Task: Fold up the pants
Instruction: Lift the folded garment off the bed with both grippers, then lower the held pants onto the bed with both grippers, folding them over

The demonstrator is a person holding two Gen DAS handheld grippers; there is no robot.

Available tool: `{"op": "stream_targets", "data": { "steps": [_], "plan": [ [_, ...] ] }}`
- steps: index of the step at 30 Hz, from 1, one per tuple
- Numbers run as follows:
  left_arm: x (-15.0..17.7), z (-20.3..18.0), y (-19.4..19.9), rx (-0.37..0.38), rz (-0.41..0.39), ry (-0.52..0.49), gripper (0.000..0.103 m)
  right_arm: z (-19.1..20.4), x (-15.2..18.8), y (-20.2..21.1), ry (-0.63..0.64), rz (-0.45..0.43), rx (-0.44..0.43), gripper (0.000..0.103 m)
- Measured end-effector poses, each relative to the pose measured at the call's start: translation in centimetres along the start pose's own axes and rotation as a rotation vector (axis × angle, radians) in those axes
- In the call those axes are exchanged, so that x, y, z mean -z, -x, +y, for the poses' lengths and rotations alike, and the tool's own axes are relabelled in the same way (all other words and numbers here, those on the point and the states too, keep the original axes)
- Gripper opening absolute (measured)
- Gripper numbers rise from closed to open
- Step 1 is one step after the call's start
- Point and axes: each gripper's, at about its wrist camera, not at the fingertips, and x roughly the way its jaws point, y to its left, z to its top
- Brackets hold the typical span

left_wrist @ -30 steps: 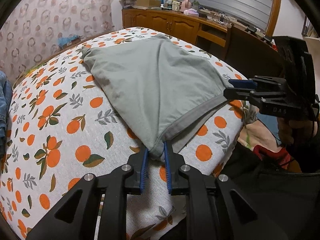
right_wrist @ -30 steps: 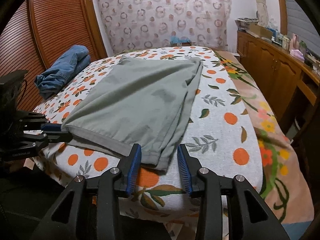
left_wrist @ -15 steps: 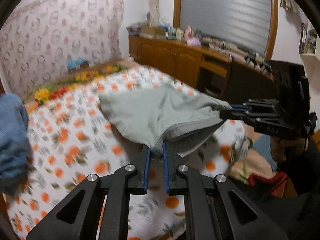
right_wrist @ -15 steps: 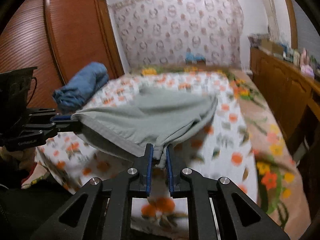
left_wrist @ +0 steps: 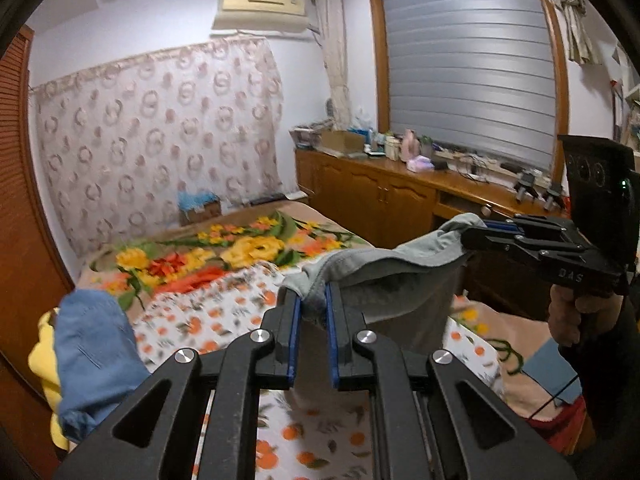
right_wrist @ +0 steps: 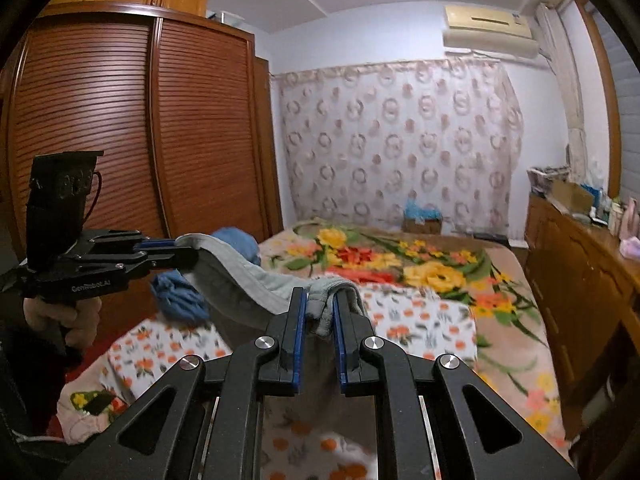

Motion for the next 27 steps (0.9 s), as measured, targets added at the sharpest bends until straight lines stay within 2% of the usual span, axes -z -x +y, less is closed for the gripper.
{"op": "stream_targets", "data": {
  "steps": [4,7,10,13,16,18,20,27],
  "plan": [
    [-0.8,2.6,-2.4,-0.073,0.007,0.014,0.012,-0.7,-1.7,-2.8,0.010,0.023,-0.016,0.012],
    [-1.2,5.1,-5.3,-0.122,0.033,0.033,0.012,-1.6,-3.1,-7.1,0.018,0.059,-0.009,0.012],
    [-3.2,7.0,-8.1,-0.196,0.031,0.015,0.012,-2.4,-5.2,-11.0,0.049,0.080,0.030,0.012],
    [-5.9,8.5,-8.6,-0.237,-0.012,0.015,0.012,-1.9,-8.2,-14.2,0.085,0.056,0.078,0.012],
    [-6.4,9.1,-7.7,-0.259,-0.033,0.012,0.012,-1.2,-10.0,-15.5,0.079,0.031,0.089,0.012],
    [-5.2,9.0,-7.2,-0.264,-0.022,0.004,0.012,-0.8,-9.6,-15.7,0.063,0.034,0.069,0.012],
    [-2.3,8.7,-7.2,-0.257,0.017,-0.004,0.012,-0.6,-7.3,-16.9,0.070,0.055,0.052,0.012],
    [9.0,7.2,-8.9,-0.196,0.221,0.014,0.012,0.5,2.3,-17.8,0.040,0.257,-0.033,0.012]
  ]
}}
